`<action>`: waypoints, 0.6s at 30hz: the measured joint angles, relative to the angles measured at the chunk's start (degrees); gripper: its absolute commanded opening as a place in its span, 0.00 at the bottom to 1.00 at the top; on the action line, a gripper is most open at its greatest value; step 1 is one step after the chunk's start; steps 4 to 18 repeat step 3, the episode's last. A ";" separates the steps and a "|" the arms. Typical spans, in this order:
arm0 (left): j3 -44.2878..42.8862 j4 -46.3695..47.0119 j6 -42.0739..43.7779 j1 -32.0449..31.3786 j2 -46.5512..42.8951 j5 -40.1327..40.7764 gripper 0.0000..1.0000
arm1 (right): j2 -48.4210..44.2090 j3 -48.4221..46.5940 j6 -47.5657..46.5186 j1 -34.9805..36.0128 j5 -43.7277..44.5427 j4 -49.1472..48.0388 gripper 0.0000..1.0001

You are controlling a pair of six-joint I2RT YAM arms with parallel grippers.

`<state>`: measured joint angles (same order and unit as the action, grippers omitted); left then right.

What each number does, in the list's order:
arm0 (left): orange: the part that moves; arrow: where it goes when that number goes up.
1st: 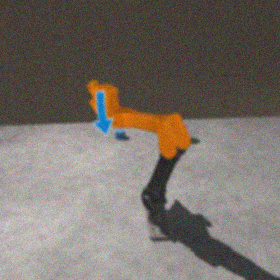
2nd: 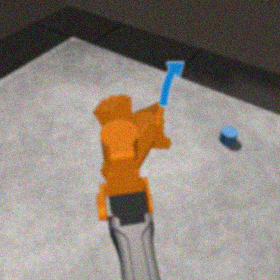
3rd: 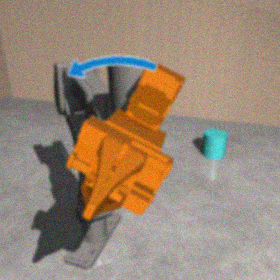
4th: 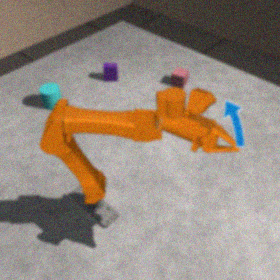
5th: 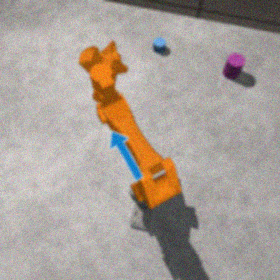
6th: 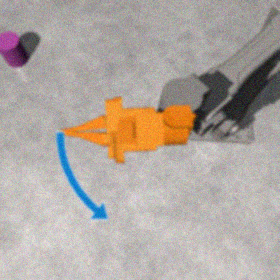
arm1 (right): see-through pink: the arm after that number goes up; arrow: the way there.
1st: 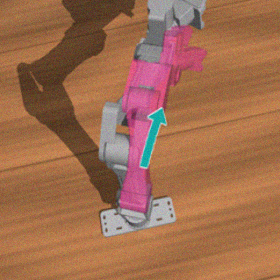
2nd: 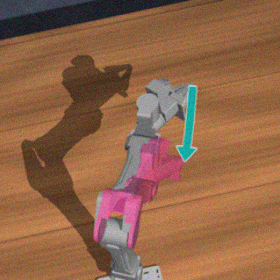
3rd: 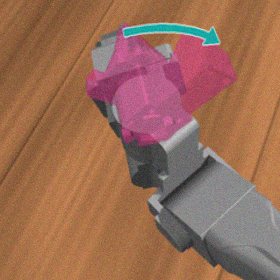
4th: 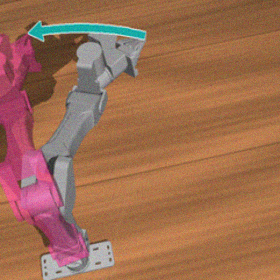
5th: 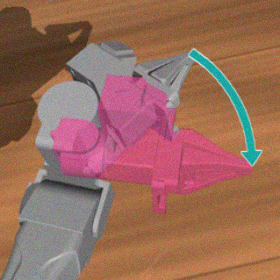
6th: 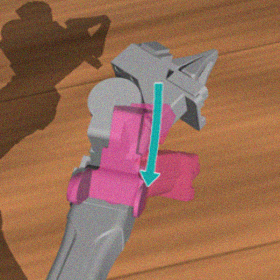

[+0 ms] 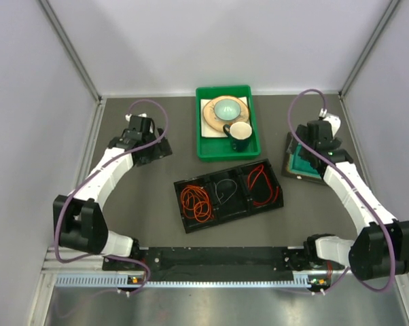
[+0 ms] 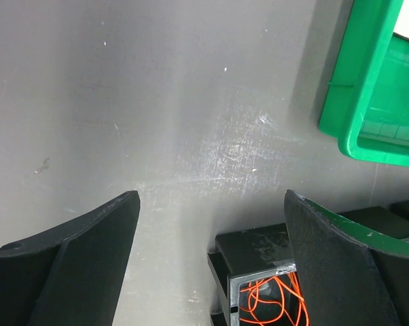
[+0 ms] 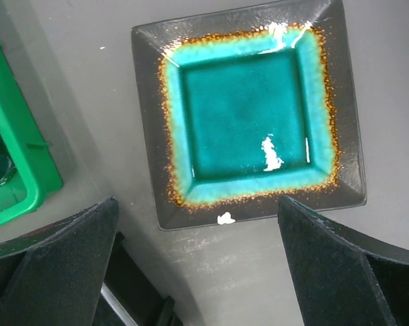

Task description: Untangle the cables

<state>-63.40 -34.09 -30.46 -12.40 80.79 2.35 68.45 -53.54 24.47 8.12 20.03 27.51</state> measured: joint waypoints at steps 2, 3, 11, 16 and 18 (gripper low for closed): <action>0.00 0.02 0.17 0.00 0.28 -0.02 0.92 | -0.02 0.28 0.02 0.00 0.52 0.00 0.99; 0.00 0.02 0.20 0.00 0.35 -0.04 0.92 | -0.02 0.35 0.02 0.00 0.74 0.11 0.99; 0.00 0.02 0.20 0.00 0.35 -0.04 0.92 | -0.02 0.35 0.02 0.00 0.74 0.11 0.99; 0.00 0.02 0.20 0.00 0.35 -0.04 0.92 | -0.02 0.35 0.02 0.00 0.74 0.11 0.99; 0.00 0.02 0.20 0.00 0.35 -0.04 0.92 | -0.02 0.35 0.02 0.00 0.74 0.11 0.99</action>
